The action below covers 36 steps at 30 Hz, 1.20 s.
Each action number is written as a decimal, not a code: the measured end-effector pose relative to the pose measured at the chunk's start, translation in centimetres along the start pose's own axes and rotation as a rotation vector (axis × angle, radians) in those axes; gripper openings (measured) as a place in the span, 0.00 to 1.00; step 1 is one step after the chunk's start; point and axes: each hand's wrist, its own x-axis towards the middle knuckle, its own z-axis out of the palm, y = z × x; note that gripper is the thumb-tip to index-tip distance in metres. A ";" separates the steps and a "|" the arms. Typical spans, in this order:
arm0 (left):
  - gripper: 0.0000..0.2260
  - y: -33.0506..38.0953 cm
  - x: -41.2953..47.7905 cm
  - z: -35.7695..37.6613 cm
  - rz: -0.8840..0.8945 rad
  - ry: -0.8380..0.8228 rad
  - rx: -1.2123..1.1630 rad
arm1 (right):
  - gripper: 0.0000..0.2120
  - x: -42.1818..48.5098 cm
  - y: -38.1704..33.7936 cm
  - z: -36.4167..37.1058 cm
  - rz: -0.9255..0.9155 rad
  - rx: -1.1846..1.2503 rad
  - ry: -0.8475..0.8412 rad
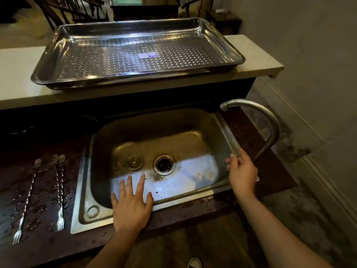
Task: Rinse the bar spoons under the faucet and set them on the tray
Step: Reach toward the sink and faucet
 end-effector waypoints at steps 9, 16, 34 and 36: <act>0.29 -0.2 0.1 0.3 -0.003 0.041 -0.017 | 0.14 0.8 0.1 0.0 0.139 0.038 -0.003; 0.29 0.0 -0.1 0.0 -0.004 0.040 0.000 | 0.10 1.0 -1.0 0.4 0.481 0.569 0.071; 0.29 0.1 -0.1 -0.2 -0.004 0.026 0.017 | 0.12 1.0 -1.8 1.1 0.660 0.995 0.133; 0.29 0.2 -0.1 -0.2 -0.003 0.031 0.009 | 0.13 1.3 -2.0 1.6 0.674 0.998 0.184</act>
